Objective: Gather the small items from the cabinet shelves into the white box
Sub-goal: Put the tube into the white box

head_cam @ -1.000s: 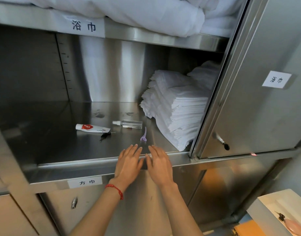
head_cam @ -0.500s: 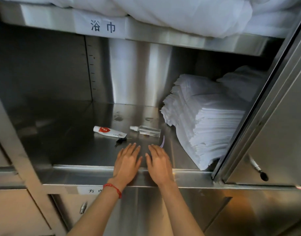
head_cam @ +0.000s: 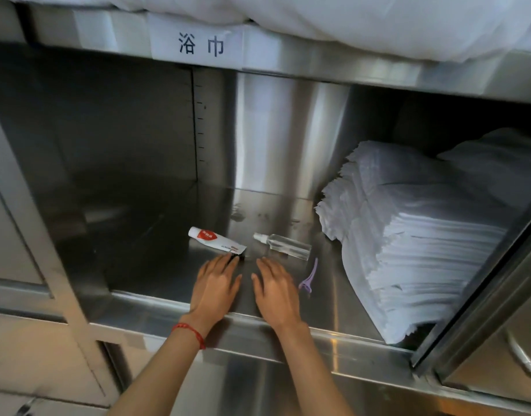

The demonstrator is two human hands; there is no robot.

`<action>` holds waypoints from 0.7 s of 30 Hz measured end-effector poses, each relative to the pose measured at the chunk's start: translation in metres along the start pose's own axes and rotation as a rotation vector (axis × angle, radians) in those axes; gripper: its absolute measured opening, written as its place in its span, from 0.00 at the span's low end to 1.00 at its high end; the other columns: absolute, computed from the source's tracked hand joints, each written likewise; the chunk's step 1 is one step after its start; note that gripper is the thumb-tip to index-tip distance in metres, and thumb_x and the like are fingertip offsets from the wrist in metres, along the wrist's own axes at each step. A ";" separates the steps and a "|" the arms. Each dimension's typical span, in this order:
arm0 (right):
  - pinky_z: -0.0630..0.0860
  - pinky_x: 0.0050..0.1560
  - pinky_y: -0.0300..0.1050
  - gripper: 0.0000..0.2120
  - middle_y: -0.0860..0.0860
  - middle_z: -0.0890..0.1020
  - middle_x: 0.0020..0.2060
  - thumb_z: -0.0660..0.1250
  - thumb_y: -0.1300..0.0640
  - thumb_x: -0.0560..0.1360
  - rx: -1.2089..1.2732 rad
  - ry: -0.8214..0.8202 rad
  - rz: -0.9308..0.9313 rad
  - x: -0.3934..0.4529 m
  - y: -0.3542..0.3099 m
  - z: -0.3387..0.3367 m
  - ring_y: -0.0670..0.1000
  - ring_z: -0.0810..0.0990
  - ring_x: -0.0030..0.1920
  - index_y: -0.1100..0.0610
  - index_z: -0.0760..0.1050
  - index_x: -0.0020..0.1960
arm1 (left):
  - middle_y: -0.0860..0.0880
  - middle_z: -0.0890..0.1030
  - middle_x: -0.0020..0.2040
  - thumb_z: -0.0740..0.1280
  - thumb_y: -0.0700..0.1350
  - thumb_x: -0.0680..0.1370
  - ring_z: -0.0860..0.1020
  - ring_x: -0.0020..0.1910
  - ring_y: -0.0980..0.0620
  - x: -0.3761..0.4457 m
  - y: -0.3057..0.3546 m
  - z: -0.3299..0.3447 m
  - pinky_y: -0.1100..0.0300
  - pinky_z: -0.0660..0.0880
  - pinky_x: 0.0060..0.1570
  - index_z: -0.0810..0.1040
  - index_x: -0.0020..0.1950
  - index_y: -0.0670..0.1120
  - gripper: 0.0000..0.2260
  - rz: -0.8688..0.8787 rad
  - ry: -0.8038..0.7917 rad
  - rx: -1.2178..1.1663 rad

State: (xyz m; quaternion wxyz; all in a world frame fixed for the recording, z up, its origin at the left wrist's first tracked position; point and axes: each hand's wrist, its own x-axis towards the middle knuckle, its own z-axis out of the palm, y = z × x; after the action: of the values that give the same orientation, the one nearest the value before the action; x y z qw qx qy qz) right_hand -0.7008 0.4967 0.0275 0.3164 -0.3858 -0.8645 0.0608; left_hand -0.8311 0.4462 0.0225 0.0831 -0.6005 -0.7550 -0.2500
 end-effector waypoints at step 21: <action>0.54 0.72 0.41 0.20 0.55 0.68 0.70 0.56 0.55 0.81 0.015 -0.145 0.004 0.047 -0.004 0.049 0.51 0.64 0.71 0.58 0.66 0.72 | 0.45 0.65 0.74 0.58 0.47 0.81 0.59 0.74 0.49 0.045 -0.060 0.016 0.54 0.53 0.72 0.65 0.73 0.45 0.20 -0.029 -0.059 0.037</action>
State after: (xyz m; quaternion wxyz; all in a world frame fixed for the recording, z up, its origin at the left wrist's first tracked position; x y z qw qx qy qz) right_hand -0.7563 0.5342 0.0136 0.2556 -0.3797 -0.8839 0.0955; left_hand -0.8971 0.4838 0.0108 0.0683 -0.5951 -0.7702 -0.2191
